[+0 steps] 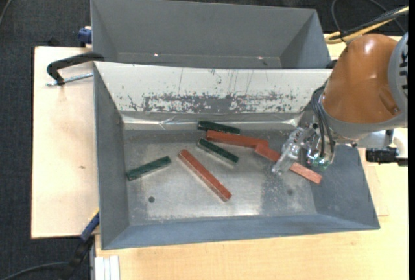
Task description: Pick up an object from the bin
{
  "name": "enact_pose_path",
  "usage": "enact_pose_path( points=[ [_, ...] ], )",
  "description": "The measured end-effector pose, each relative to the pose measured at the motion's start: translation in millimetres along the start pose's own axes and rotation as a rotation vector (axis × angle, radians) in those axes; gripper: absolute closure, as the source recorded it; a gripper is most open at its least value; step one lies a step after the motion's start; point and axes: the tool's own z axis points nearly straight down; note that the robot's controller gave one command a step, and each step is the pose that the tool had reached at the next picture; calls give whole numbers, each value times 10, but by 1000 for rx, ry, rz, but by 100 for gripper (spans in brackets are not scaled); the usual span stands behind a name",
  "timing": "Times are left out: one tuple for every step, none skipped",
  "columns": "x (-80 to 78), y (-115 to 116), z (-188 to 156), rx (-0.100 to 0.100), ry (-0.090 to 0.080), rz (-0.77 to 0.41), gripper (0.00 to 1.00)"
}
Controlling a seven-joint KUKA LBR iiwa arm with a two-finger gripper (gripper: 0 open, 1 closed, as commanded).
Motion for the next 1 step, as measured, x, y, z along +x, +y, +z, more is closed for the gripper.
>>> enact_pose_path(
  points=[
    [-7,8,-16,2,4,-1,100]
  ],
)
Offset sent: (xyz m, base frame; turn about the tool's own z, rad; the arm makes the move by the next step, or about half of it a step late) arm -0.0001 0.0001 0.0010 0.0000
